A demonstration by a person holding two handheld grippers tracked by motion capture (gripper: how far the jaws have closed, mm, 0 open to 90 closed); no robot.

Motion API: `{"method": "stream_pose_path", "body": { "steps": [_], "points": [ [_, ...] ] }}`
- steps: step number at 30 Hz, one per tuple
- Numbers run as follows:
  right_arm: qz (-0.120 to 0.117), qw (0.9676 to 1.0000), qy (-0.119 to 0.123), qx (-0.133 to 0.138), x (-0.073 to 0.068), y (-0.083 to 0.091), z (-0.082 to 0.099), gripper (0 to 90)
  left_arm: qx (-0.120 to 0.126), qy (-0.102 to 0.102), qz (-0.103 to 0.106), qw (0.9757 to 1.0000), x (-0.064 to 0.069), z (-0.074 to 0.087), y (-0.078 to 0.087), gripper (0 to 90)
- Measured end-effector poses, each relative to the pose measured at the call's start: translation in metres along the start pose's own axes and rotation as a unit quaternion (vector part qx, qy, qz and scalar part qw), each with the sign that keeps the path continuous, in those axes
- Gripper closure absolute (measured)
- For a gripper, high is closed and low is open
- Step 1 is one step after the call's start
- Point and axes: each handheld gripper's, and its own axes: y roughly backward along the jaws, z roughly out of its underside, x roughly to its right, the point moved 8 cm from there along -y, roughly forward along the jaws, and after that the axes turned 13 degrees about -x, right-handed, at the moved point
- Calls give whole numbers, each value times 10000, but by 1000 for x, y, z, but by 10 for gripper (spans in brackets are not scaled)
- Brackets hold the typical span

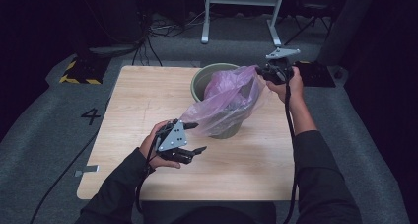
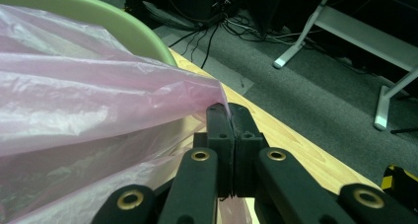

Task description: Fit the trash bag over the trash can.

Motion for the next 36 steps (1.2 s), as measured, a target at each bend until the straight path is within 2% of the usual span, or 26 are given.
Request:
{"method": "stream_pose_path", "body": {
  "steps": [1, 2, 3, 4, 5, 6, 8, 10, 11, 12, 13, 14, 16, 17, 19, 20, 21, 22, 24, 25, 26, 27, 28, 29, 34, 36],
  "points": [
    [0, 10000, 0, 0, 0, 0, 0, 894, 0, 0, 0, 10000, 0, 0, 0, 245],
    [20, 10000, -4, 10, 0, 2, -1, 894, 206, -4, 20, 9998, 3, -9, 12, 229],
    [20, 10000, -4, 10, 0, 2, -1, 894, 206, -4, 20, 9998, 3, -9, 12, 230],
    [35, 10000, 1, 19, 0, 3, -1, 893, 468, 41, -40, 9989, 3, -19, 24, 230],
    [35, 10000, 1, 19, 0, 3, -1, 893, 468, 41, -40, 9989, 3, -19, 24, 230],
    [25, 10000, 25, 7, -1, 4, -2, 893, 660, 87, -230, 9975, -1, -27, 35, 234],
    [22, 10000, 17, -2, -3, 4, -2, 893, 775, 205, -417, 9959, -9, -35, 41, 243],
    [20, 10000, 58, -16, -4, 3, -2, 892, 656, 257, -718, 9949, -20, -37, 40, 243],
    [20, 10000, 58, -16, -4, 3, -2, 892, 656, 257, -718, 9949, -20, -37, 40, 245],
    [23, 10000, 83, -41, -5, 2, -3, 890, 456, 297, -859, 9948, -34, -38, 31, 245],
    [23, 10000, 83, -41, -5, 2, -3, 890, 456, 297, -859, 9948, -34, -38, 31, 244],
    [51, 9999, 83, -83, -5, 1, -2, 888, 333, 264, -885, 9952, -40, -36, 26, 244],
    [50, 9999, 97, -79, -5, 0, -3, 882, 148, 479, -627, 9968, -54, -28, 11, 247],
    [50, 9999, 98, -82, -5, 0, -3, 882, 148, 479, -627, 9968, -54, -28, 11, 250],
    [52, 9999, 111, -85, -5, 0, -3, 879, 33, 535, -640, 9965, -60, -24, 4, 308],
    [69, 9999, 97, -77, -4, 0, -3, 876, -53, 637, -800, 9947, -69, -21, 0, 377],
    [69, 9999, 97, -77, -4, 0, -3, 876, -53, 637, -800, 9947, -69, -21, 0, 470],
    [50, 9999, 109, -56, -4, 0, -3, 873, -17, 590, -894, 9942, -74, -20, 1, 550],
    [70, 9999, 131, -56, -5, -1, -3, 867, 62, 551, -857, 9948, -75, -21, 2, 682],
    [70, 9999, 131, -56, -5, -1, -3, 867, 180, 592, -814, 9948, -77, -22, 4, 682],
    [94, 9998, 165, -45, -5, -1, -3, 859, 311, 674, -877, 9934, -83, -23, 8, 770],
    [94, 9998, 165, -45, -5, -1, -3, 859, 311, 674, -877, 9934, -83, -23, 8, 816],
    [102, 9998, 151, -47, -5, -1, -3, 859, 407, 764, -900, 9922, -89, -22, 11, 816],
    [92, 9998, 156, -58, -5, -3, -3, 857, 539, 1005, -863, 9897, -98, -20, 14, 895],
    [100, 9998, 113, -143, -2, -11, 0, 857, 456, 1782, -779, 9798, -133, 2, 3, 900],
    [81, 9997, 53, -217, 0, -16, 4, 857, 383, 2187, -695, 9726, -147, 17, -7, 899]
  ]
}}
